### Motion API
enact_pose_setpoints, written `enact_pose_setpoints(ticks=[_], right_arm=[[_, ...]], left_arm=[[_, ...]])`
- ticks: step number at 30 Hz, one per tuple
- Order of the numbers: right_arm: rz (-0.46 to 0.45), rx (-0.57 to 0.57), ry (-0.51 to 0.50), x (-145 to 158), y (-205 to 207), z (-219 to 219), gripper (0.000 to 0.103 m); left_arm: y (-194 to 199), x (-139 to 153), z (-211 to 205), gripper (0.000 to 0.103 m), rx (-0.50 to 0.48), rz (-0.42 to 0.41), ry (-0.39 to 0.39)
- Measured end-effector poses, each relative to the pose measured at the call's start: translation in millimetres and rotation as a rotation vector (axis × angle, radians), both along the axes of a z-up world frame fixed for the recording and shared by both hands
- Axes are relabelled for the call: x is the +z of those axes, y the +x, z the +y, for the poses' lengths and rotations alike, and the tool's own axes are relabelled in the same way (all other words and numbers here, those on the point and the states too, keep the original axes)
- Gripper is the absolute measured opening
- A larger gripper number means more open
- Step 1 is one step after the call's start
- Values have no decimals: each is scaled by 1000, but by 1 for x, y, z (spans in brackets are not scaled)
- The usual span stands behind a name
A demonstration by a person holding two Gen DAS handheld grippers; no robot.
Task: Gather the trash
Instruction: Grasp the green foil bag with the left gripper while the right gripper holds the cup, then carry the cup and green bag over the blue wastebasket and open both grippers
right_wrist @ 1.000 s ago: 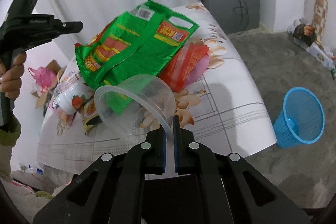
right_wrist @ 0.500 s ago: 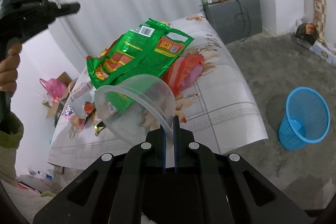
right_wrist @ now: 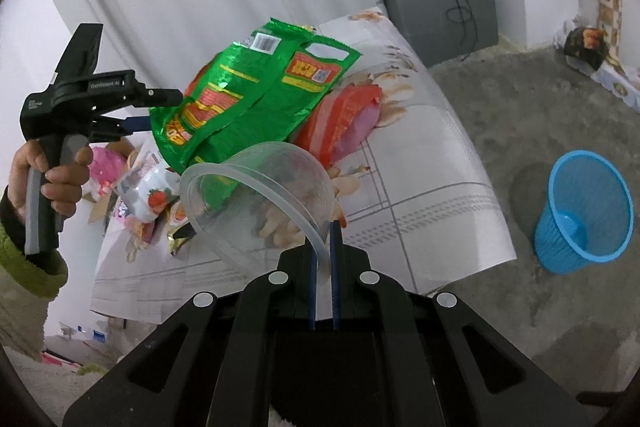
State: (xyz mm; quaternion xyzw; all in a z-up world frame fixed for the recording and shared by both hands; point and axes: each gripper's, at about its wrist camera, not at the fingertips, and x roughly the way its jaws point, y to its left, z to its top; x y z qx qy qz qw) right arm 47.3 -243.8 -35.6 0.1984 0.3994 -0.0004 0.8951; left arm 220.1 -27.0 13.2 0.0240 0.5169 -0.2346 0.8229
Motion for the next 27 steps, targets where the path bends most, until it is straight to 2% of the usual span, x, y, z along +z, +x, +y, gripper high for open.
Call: enact_pose_setpoints(ticks=[1, 2, 3, 4, 6, 10, 16, 22, 27], right_arm=[[6, -2, -2, -1, 2, 0, 4], [13, -3, -4, -2, 3, 0, 4], [17, -4, -5, -2, 5, 1, 4], [22, -5, -7, -3, 6, 2, 4], [28, -5, -12, -4, 8, 3, 4], [34, -6, -24, -3, 10, 5, 4], [14, -1, -43, 3, 10, 4, 4], [-13, 9, -46, 8, 3, 7, 4], [-56, -5, -37, 19, -16, -2, 4]], left_arm=[[-2, -1, -2, 48, -16, -27, 26], [-3, -2, -5, 42, -33, -44, 53], [-3, -3, -5, 30, -42, -51, 67], [-3, -4, -6, 24, -54, -54, 75], [-3, -4, -4, 24, -62, -67, 74], [-10, 9, 1, 20, -64, -144, 82], [-26, 54, 16, 9, -37, -229, -48], [-52, 104, 13, 7, -52, -344, -155], [-72, 130, -15, 7, -99, -409, -238]])
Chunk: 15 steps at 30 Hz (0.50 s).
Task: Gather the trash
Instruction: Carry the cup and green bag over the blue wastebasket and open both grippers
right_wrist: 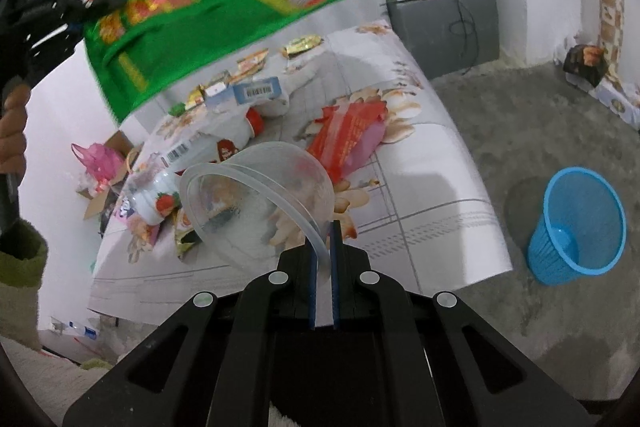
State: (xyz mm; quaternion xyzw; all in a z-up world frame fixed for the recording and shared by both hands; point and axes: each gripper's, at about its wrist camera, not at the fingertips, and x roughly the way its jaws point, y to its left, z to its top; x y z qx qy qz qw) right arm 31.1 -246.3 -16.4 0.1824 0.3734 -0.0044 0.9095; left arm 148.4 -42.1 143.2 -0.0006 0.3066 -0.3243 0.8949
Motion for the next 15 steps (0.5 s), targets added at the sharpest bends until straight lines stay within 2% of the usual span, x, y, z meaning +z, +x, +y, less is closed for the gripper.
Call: enact_pose_setpoints(ticks=[4, 6, 10, 15], right_arm=[[-19, -75, -11, 8, -20, -25, 4], [-6, -166, -38, 8, -35, -51, 4], [50, -377, -46, 2, -64, -113, 4], [109, -612, 32, -21, -87, -193, 4]], left_arm=[[-14, -1, -56, 7, -85, -23, -10], [-19, -6, -88, 7, -128, -16, -10], [-21, -31, -173, 7, -242, 46, 17], [-12, -77, -303, 8, -371, 169, 132]])
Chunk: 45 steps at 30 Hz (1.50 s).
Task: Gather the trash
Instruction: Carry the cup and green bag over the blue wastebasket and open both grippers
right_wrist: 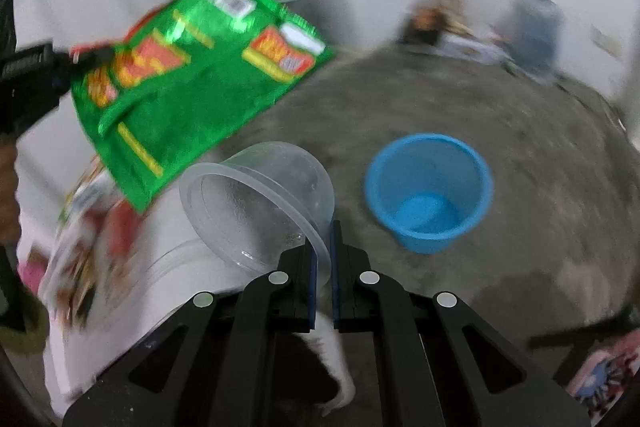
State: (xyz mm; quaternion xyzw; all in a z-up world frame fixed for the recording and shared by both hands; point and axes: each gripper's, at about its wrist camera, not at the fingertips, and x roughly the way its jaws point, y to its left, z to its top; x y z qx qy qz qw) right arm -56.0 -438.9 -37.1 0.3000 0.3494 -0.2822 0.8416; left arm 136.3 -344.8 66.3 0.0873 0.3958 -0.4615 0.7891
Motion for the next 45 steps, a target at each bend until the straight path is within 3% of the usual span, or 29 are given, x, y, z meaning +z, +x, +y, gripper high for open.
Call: enact_pose_setpoints(ticks=[4, 9, 12, 15, 17, 19, 21, 27, 33, 39, 45], right_arm=[[13, -161, 124, -42, -6, -62, 4], [86, -289, 199, -97, 2, -121, 5], [134, -316, 211, -122, 14, -145, 6], [167, -325, 226, -147, 27, -168, 9], [223, -318, 205, -167, 41, -180, 21], [243, -317, 223, -182, 48, -184, 37], [247, -325, 244, -192, 44, -187, 39], [150, -383, 265, -175, 14, -179, 43], [83, -400, 219, -141, -16, -155, 53], [-9, -269, 173, -90, -10, -113, 55], [-103, -57, 125, -32, 23, -61, 64]], left_arm=[[0, -43, -87, 8, -53, -21, 116], [2, -101, -176, 8, -103, -19, 246], [3, -130, -204, 9, -127, -25, 297], [8, -161, -233, 12, -145, 41, 335], [10, -181, -250, 20, -163, 66, 358], [10, -191, -255, 39, -173, 74, 378], [9, -195, -257, 44, -172, 71, 376], [7, -164, -229, 60, -187, 65, 297], [0, -103, -177, 67, -300, 83, 115], [4, -31, -81, 75, -314, 44, 24], [27, 34, 68, 84, -133, -32, -86]])
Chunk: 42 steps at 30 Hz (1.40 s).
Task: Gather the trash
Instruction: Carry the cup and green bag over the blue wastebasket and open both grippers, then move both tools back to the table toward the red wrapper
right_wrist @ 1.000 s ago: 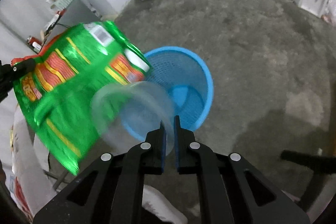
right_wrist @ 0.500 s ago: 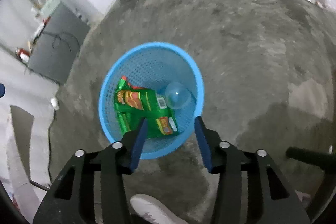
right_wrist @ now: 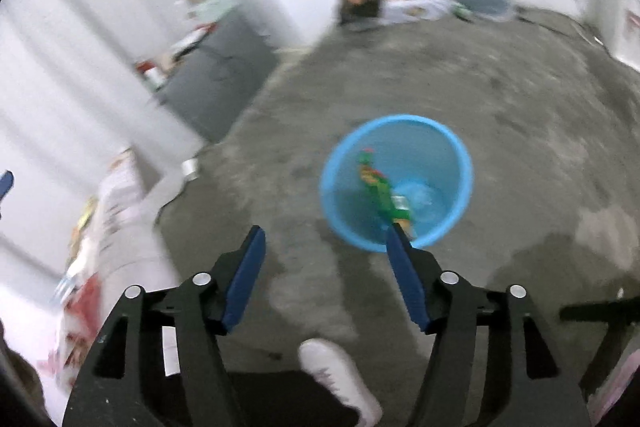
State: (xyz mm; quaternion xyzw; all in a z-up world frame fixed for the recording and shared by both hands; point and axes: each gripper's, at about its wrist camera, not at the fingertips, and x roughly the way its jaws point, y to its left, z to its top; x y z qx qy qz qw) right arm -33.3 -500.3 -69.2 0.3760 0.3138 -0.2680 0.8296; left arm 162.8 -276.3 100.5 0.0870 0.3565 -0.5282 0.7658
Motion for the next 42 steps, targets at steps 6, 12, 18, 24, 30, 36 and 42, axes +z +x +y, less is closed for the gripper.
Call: enact_pose_setpoints(ticks=[6, 12, 18, 24, 30, 36, 42], right_arm=[[-76, 211, 7, 34, 39, 53, 70], [-73, 394, 45, 41, 85, 107, 70], [-12, 509, 49, 34, 131, 149, 70], [46, 562, 35, 30, 160, 175, 70], [92, 599, 6, 27, 180, 194, 70], [127, 615, -1, 20, 197, 206, 70], [132, 619, -9, 21, 206, 208, 70]], left_arm=[[2, 19, 145, 89, 233, -87, -41], [-20, -2, 242, 92, 395, -134, -26], [-53, -41, 269, 92, 416, -132, 33], [-85, -83, 265, 92, 365, -219, 155], [-110, -118, 243, 85, 320, -463, 311], [-106, -162, 218, 62, 323, -592, 528], [-104, -189, 212, 55, 327, -654, 653]])
